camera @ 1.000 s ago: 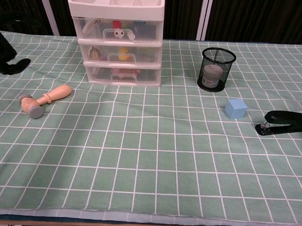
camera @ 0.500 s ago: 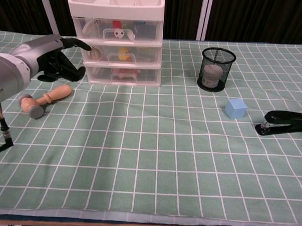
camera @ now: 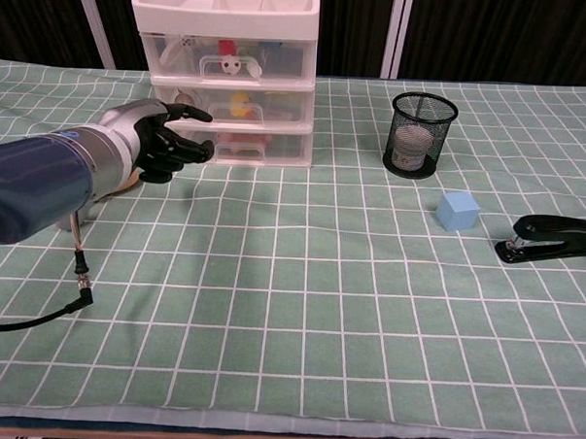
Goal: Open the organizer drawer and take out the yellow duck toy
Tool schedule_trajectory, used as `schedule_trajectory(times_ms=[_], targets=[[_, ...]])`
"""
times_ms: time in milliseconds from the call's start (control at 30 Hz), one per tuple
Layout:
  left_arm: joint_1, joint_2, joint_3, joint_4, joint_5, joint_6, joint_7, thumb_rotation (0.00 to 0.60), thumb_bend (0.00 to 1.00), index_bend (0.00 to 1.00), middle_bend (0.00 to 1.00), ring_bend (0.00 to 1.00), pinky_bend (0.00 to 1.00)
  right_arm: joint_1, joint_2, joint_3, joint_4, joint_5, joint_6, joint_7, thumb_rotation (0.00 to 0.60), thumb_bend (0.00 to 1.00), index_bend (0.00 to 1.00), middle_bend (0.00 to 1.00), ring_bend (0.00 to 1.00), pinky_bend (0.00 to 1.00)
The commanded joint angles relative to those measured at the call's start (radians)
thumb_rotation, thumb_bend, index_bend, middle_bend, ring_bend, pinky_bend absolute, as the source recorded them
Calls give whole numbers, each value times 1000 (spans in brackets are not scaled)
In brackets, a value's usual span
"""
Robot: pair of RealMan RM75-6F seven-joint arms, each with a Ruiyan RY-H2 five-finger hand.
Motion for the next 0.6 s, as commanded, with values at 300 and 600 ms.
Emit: schedule_trajectory(times_ms=[300, 600], targets=[[-58, -52, -33, 105, 3, -55, -104, 600, 545, 152, 1000, 1000, 1000, 0, 2, 0, -4, 6, -6, 13, 600, 33, 0, 0, 0, 226], [-106, -81, -51, 184, -16, -112, -159, 600, 545, 152, 1000, 1000, 1000, 0, 3, 0, -4, 11, -10, 16, 600, 33, 0, 0, 0, 226]])
